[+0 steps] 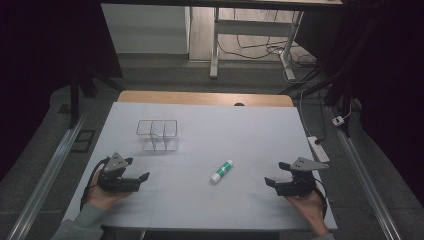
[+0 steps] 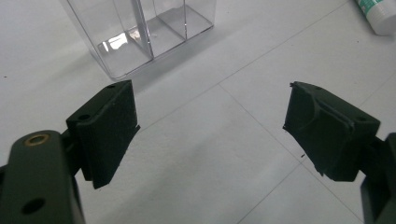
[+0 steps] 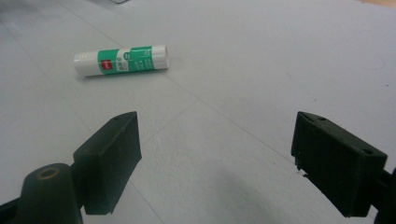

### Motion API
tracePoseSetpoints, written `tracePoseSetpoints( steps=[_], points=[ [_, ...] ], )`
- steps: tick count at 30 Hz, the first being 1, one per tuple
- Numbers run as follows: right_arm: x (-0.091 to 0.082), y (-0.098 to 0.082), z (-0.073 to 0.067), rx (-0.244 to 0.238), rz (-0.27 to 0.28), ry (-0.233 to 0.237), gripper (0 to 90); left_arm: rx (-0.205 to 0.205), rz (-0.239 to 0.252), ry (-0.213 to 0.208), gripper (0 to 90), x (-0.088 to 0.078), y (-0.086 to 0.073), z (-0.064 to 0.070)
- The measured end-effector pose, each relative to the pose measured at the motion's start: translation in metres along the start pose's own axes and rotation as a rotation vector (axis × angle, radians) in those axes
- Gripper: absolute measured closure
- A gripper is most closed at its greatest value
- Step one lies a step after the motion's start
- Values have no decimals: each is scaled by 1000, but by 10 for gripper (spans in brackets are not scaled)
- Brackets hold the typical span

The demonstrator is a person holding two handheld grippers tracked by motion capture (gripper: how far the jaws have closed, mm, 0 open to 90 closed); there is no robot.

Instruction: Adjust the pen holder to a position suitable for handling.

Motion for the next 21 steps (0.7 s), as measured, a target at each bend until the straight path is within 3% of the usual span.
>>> tracePoseSetpoints(
  steps=[21],
  points=[
    [4,-4,-1,4,-21,7,166,-2,-2,-1,192,0,-1,-1]
  ],
)
Point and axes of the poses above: each handheld gripper's, and its own axes: x roughly forward along the jaws, y roughly out of its top, z roughly to its right, the point moved 9 cm from there along x, roughly forward along the jaws, and after that the axes turned 1 degree about z, right-handed, at the moved point
